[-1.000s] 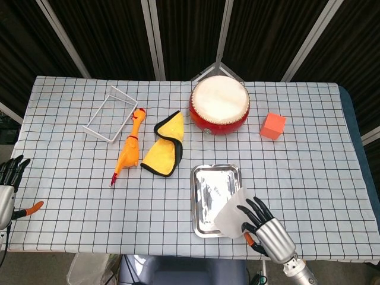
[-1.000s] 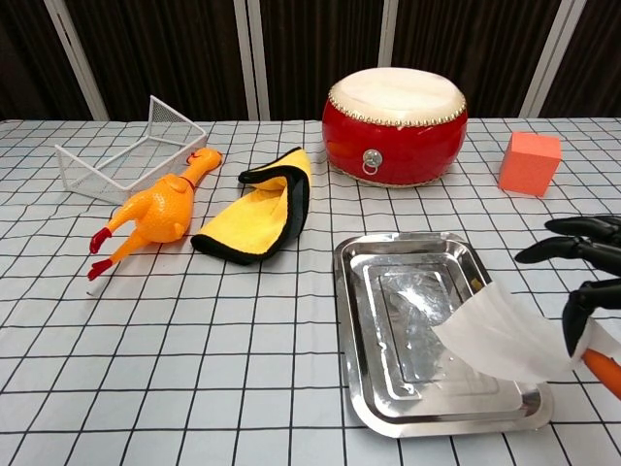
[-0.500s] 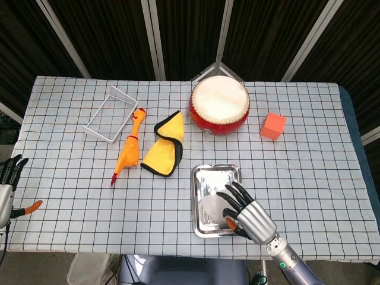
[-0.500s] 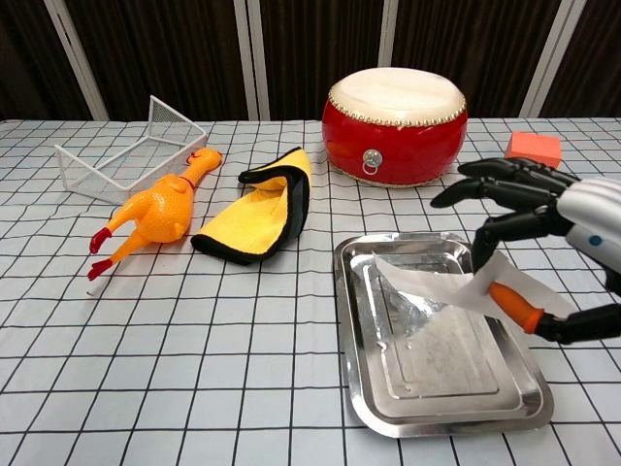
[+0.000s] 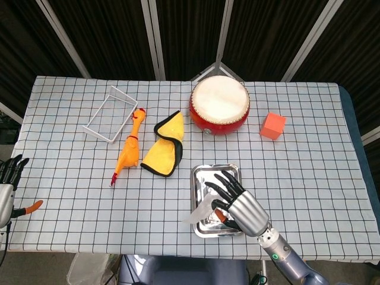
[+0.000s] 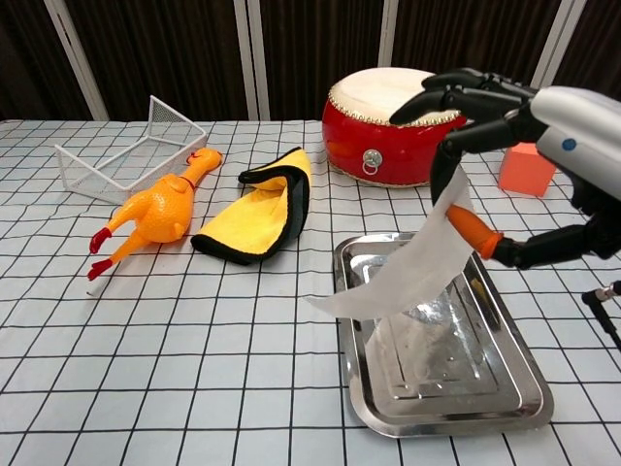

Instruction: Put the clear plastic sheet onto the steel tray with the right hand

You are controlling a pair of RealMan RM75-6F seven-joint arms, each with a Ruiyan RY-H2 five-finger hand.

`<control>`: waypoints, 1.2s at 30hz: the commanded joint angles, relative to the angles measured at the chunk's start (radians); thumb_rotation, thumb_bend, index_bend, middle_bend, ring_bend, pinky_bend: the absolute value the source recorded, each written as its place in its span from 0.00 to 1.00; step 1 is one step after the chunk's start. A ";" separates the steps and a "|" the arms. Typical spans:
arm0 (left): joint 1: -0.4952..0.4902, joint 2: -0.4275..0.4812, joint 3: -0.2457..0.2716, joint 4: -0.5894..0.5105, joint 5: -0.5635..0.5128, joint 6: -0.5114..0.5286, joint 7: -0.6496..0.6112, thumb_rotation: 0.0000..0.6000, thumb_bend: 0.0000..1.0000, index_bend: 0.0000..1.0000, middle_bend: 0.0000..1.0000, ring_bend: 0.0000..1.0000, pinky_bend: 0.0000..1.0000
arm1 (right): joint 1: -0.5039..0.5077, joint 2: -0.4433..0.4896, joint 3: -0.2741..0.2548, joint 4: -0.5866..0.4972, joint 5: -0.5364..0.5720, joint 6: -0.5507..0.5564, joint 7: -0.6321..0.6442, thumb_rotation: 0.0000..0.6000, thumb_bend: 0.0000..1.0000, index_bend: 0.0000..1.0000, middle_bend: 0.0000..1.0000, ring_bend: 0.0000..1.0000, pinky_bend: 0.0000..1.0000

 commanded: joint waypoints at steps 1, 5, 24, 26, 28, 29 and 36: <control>0.001 0.001 0.001 -0.002 0.001 0.001 0.001 1.00 0.00 0.00 0.00 0.00 0.00 | -0.005 -0.003 -0.019 -0.020 -0.001 0.008 -0.001 1.00 0.58 0.68 0.19 0.00 0.00; 0.004 0.002 0.003 -0.004 0.003 0.005 0.000 1.00 0.00 0.00 0.00 0.00 0.00 | -0.033 -0.017 -0.061 0.028 0.032 -0.008 -0.007 1.00 0.58 0.68 0.20 0.00 0.00; 0.005 0.003 0.001 -0.006 -0.002 0.007 0.006 1.00 0.00 0.00 0.00 0.00 0.00 | -0.082 -0.060 -0.100 0.217 0.134 0.006 0.148 1.00 0.59 0.68 0.19 0.00 0.00; 0.007 0.004 0.000 -0.006 -0.002 0.011 0.003 1.00 0.00 0.00 0.00 0.00 0.00 | -0.074 -0.064 -0.093 0.234 0.137 0.001 0.148 1.00 0.59 0.68 0.19 0.00 0.00; 0.007 0.004 -0.001 -0.006 -0.002 0.012 0.000 1.00 0.00 0.00 0.00 0.00 0.00 | -0.068 -0.065 -0.086 0.241 0.143 -0.006 0.149 1.00 0.59 0.68 0.19 0.00 0.00; 0.008 0.004 -0.001 -0.006 -0.003 0.013 -0.002 1.00 0.00 0.00 0.00 0.00 0.00 | -0.062 -0.065 -0.081 0.244 0.148 -0.014 0.150 1.00 0.59 0.68 0.19 0.00 0.00; 0.008 0.006 -0.004 -0.006 -0.006 0.013 -0.007 1.00 0.00 0.00 0.00 0.00 0.00 | -0.030 -0.054 -0.057 0.253 0.190 -0.071 0.163 1.00 0.59 0.68 0.20 0.00 0.00</control>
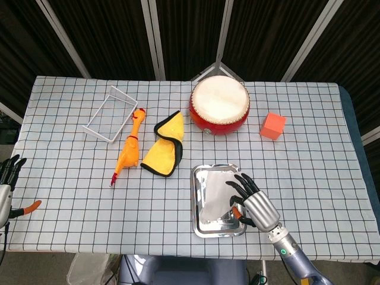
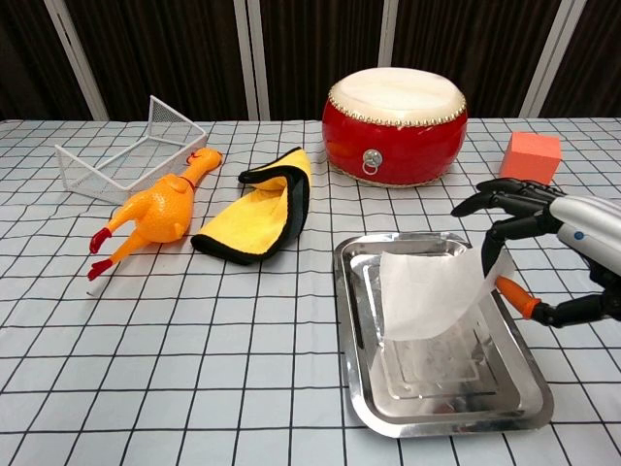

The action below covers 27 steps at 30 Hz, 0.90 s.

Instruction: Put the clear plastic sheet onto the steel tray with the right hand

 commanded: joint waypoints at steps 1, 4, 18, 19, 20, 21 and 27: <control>0.000 0.000 -0.001 0.001 -0.001 -0.001 -0.002 1.00 0.00 0.00 0.00 0.00 0.00 | 0.012 0.007 0.008 0.000 0.019 -0.020 0.016 1.00 0.59 0.68 0.20 0.00 0.00; -0.001 0.000 0.000 0.001 0.000 -0.002 -0.002 1.00 0.00 0.00 0.00 0.00 0.00 | 0.014 0.011 0.004 -0.004 0.025 -0.025 0.032 1.00 0.59 0.68 0.19 0.00 0.00; 0.003 0.001 0.002 0.000 0.006 0.005 -0.003 1.00 0.00 0.00 0.00 0.00 0.00 | -0.001 0.011 -0.019 -0.022 0.027 -0.003 0.066 1.00 0.47 0.58 0.20 0.00 0.00; 0.003 0.001 0.002 0.000 0.005 0.004 -0.003 1.00 0.00 0.00 0.00 0.00 0.00 | -0.001 0.010 -0.018 -0.022 0.029 -0.004 0.065 1.00 0.43 0.50 0.19 0.00 0.00; 0.002 0.001 0.002 0.000 0.004 0.002 -0.003 1.00 0.00 0.00 0.00 0.00 0.00 | -0.002 0.009 -0.017 -0.022 0.033 -0.005 0.061 1.00 0.42 0.45 0.19 0.00 0.00; 0.002 0.001 0.002 0.000 0.004 0.001 -0.004 1.00 0.00 0.00 0.00 0.00 0.00 | -0.003 0.009 -0.017 -0.022 0.036 -0.006 0.058 1.00 0.40 0.38 0.19 0.00 0.00; 0.000 0.001 0.002 0.001 0.005 -0.002 -0.005 1.00 0.00 0.00 0.00 0.00 0.00 | -0.013 0.016 -0.025 -0.029 0.037 0.002 0.031 1.00 0.36 0.21 0.17 0.00 0.00</control>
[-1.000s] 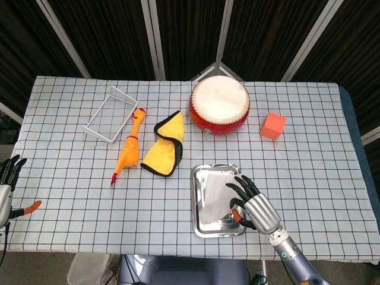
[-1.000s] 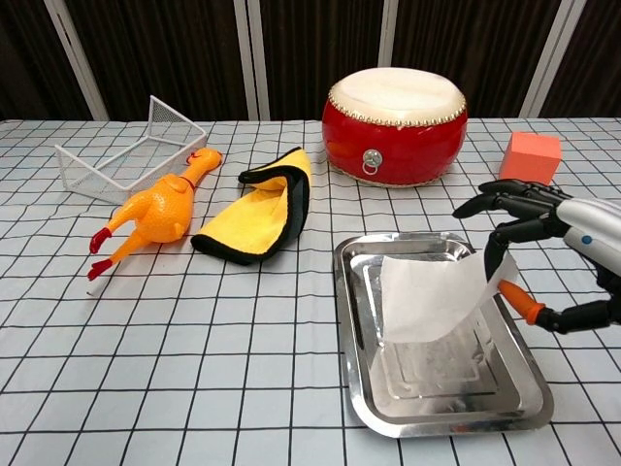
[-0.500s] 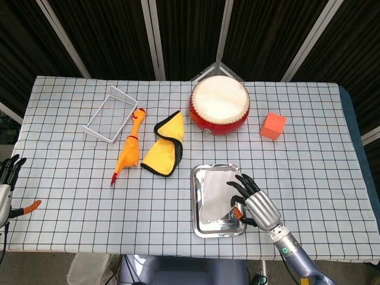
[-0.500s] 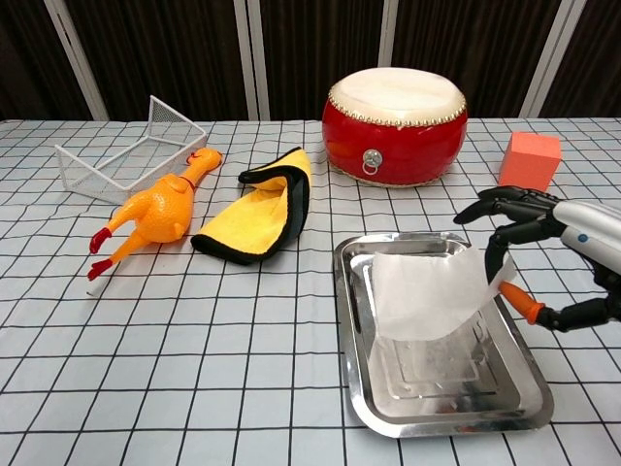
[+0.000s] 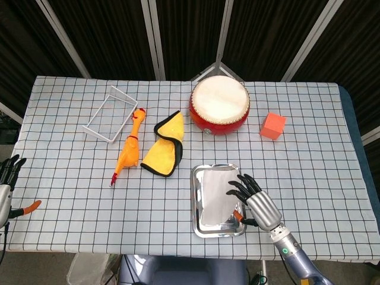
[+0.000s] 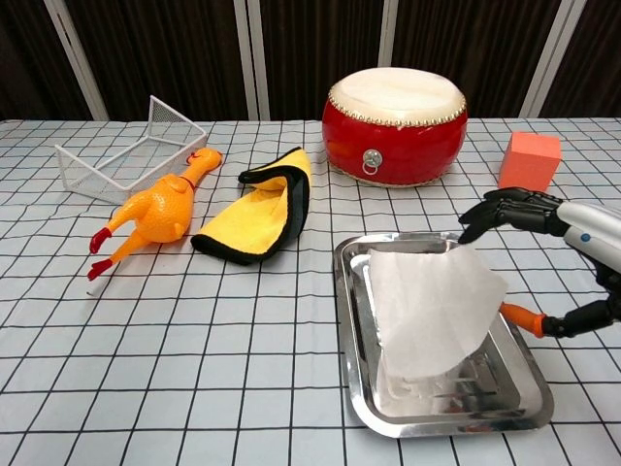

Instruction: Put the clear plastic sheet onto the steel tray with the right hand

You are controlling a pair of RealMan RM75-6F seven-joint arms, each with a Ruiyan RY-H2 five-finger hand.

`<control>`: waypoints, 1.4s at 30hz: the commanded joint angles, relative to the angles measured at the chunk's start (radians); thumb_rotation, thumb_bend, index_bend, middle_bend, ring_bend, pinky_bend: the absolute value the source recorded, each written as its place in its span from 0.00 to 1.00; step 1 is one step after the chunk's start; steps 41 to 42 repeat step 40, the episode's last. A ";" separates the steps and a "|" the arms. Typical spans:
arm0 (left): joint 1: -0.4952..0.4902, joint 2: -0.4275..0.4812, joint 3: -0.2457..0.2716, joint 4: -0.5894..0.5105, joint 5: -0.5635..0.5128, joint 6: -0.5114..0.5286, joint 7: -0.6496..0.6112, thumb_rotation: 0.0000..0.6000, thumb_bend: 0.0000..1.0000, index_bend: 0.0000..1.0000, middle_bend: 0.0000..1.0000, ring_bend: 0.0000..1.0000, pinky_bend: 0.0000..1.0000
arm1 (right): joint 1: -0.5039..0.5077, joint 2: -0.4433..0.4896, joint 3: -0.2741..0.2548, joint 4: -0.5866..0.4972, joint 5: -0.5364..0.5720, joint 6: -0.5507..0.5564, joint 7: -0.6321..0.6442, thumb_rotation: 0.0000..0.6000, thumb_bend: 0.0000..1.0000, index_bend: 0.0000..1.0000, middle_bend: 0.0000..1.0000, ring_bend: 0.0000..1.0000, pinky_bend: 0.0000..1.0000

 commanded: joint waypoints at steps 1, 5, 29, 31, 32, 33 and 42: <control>0.000 0.000 0.001 0.000 0.001 0.000 -0.001 1.00 0.00 0.00 0.00 0.00 0.00 | -0.010 0.005 -0.007 -0.010 -0.001 0.011 -0.013 1.00 0.36 0.20 0.17 0.00 0.00; 0.001 0.001 0.002 -0.002 0.003 0.001 -0.003 1.00 0.00 0.00 0.00 0.00 0.00 | -0.024 0.019 -0.016 -0.029 -0.005 0.025 -0.038 1.00 0.35 0.15 0.14 0.00 0.00; 0.003 0.003 0.005 -0.009 0.005 0.002 0.001 1.00 0.00 0.00 0.00 0.00 0.00 | -0.091 0.259 -0.015 -0.172 0.074 0.031 -0.238 1.00 0.48 0.07 0.09 0.00 0.00; 0.006 0.005 0.005 -0.008 0.006 0.007 -0.001 1.00 0.00 0.00 0.00 0.00 0.00 | -0.111 0.273 -0.010 -0.183 0.090 0.052 -0.287 1.00 0.46 0.06 0.06 0.00 0.00; 0.007 0.005 0.005 -0.008 0.007 0.009 -0.002 1.00 0.00 0.00 0.00 0.00 0.00 | -0.126 0.280 -0.010 -0.187 0.095 0.072 -0.311 1.00 0.45 0.05 0.05 0.00 0.00; 0.008 0.006 0.006 -0.007 0.009 0.011 -0.004 1.00 0.00 0.00 0.00 0.00 0.00 | -0.144 0.287 -0.010 -0.189 0.097 0.098 -0.334 1.00 0.41 0.02 0.02 0.00 0.00; 0.011 0.002 0.014 0.000 0.031 0.024 0.011 1.00 0.00 0.00 0.00 0.00 0.00 | -0.279 0.372 -0.013 -0.280 0.211 0.207 -0.428 1.00 0.35 0.00 0.00 0.00 0.00</control>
